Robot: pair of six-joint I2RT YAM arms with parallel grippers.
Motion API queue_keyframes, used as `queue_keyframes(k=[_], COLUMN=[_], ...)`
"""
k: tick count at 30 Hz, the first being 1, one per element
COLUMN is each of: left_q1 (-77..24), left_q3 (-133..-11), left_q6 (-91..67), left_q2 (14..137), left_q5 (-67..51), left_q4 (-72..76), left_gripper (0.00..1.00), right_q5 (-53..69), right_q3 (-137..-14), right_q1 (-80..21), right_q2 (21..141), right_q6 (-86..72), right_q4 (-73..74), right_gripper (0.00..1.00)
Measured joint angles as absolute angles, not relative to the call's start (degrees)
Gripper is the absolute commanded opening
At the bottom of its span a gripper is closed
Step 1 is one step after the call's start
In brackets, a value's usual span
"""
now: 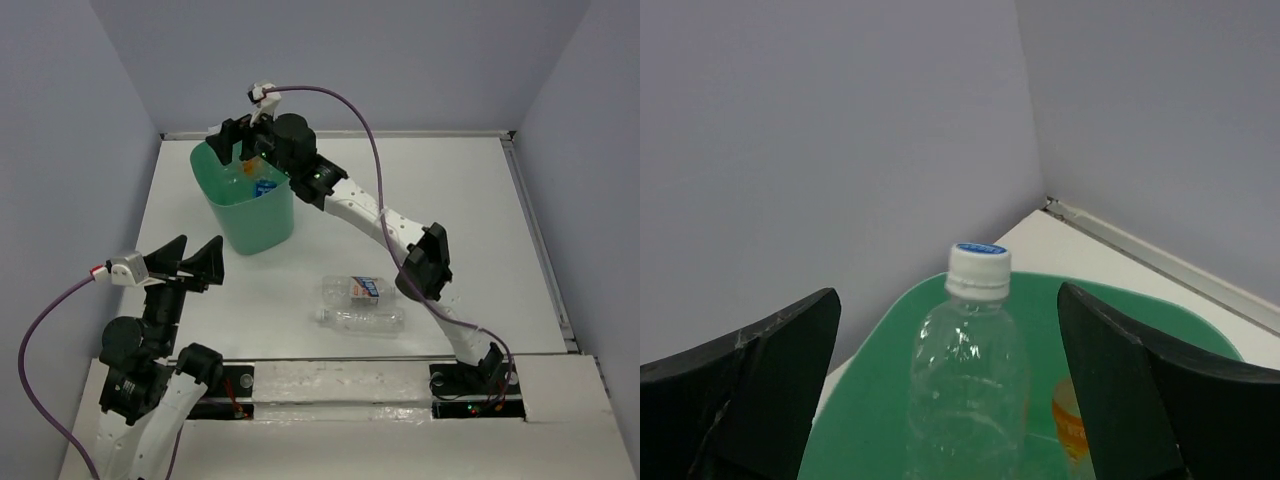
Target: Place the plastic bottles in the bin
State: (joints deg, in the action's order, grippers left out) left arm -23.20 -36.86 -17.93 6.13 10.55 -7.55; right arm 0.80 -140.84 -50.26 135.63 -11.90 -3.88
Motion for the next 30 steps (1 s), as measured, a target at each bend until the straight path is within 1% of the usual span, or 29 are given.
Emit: queue_keyframes(k=[2, 4, 5, 7, 9, 11, 12, 14, 15, 16, 17, 18, 19, 20, 21, 22, 23, 24, 26, 27, 28, 30], left_q1=[-23.2, -23.2, -23.2, -23.2, -23.2, -23.2, -23.2, -23.2, -23.2, -23.2, -23.2, -23.2, -23.1, -23.1, -23.0, -22.8, -22.7, -22.6, -22.3, -22.3, -22.1, -22.0], left_q3=[-36.9, -36.9, -36.9, -36.9, -36.9, -36.9, -36.9, -36.9, -36.9, -36.9, -36.9, -36.9, -36.9, -36.9, -36.9, -36.9, -36.9, -36.9, -36.9, -36.9, -36.9, -36.9], left_q6=[-17.9, -17.9, -17.9, -17.9, -17.9, -17.9, -17.9, -17.9, -17.9, -17.9, -17.9, -17.9, -17.9, -17.9, -17.9, -17.9, -17.9, -17.9, -17.9, -17.9, -17.9, -17.9], left_q2=[6.2, 6.2, 6.2, 6.2, 6.2, 6.3, 6.3, 6.3, 6.3, 6.3, 6.3, 6.3, 6.3, 6.3, 6.4, 6.5, 6.6, 6.7, 7.2, 7.5, 7.8, 8.2], left_q5=[10.5, 10.5, 10.5, 10.5, 10.6, 10.6, 10.6, 10.6, 10.6, 10.6, 10.6, 10.6, 10.6, 10.6, 10.6, 10.6, 10.6, 10.6, 10.5, 10.5, 10.5, 10.4], left_q4=[-7.6, -7.6, -7.6, -7.6, -7.6, -7.6, -7.6, -7.6, -7.6, -7.6, -7.6, -7.6, -7.6, -7.6, -7.5, -7.5, -7.5, -7.5, -7.5, -7.5, -7.5, -7.5], left_gripper=[0.99, 0.99, 0.99, 0.99, 0.99, 0.99, 0.99, 0.99, 0.99, 0.99, 0.99, 0.99, 0.99, 0.99, 0.99, 0.99, 0.99, 0.99, 0.99, 0.99, 0.99, 0.99], right_q5=[0.8, 0.6, 0.2, -0.8, -2.0, -3.4, -4.0, -5.1, -6.0, -6.3, -7.0, -7.4, -7.7, -8.1, -8.2, -8.1, -8.1, -7.7, -7.0, -6.7, -6.2, -5.7], right_q3=[-140.4, -136.5, -132.7, -126.5, -117.8, -108.7, -105.0, -93.4, -88.6, -85.8, -81.8, -77.3, -74.3, -68.6, -66.1, -63.2, -61.1, -59.1, -57.0, -56.5, -56.5, -56.5], right_q1=[-50.4, -50.7, -50.7, -50.7, -50.7, -50.7, -50.7, -50.7, -50.7, -50.7, -50.7, -50.7, -50.7, -50.7, -50.7, -50.7, -50.7, -50.7, -50.7, -50.7, -50.7, -50.7], right_q2=[135.0, 132.0, 129.1, 123.9, 116.2, 107.4, 104.0, 93.8, 89.4, 86.7, 83.5, 79.9, 78.0, 74.3, 72.8, 71.4, 70.6, 69.8, 69.4, 69.5, 69.9, 71.1], right_q6=[-11.6, -10.8, -10.2, -9.1, -7.8, -6.5, -5.6, -4.4, -3.8, -3.4, -3.2, -3.6, -4.0, -4.8, -5.8, -7.0, -7.9, -8.8, -10.2, -10.6, -10.7, -10.7], right_q4=[-3.5, -3.4, -2.8, -2.1, -1.8, -1.3, -2.0, -1.2, 0.2, 0.6, 2.1, 3.4, 4.3, 7.8, 9.8, 12.7, 14.6, 16.9, 22.2, 24.5, 26.8, 29.1], right_gripper=[0.98, 0.97, 0.96, 0.91, 0.85, 0.77, 0.65, 0.57, 0.50, 0.46, 0.39, 0.26, 0.22, 0.20, 0.20, 0.23, 0.31, 0.48, 0.63, 0.69, 0.79, 0.87])
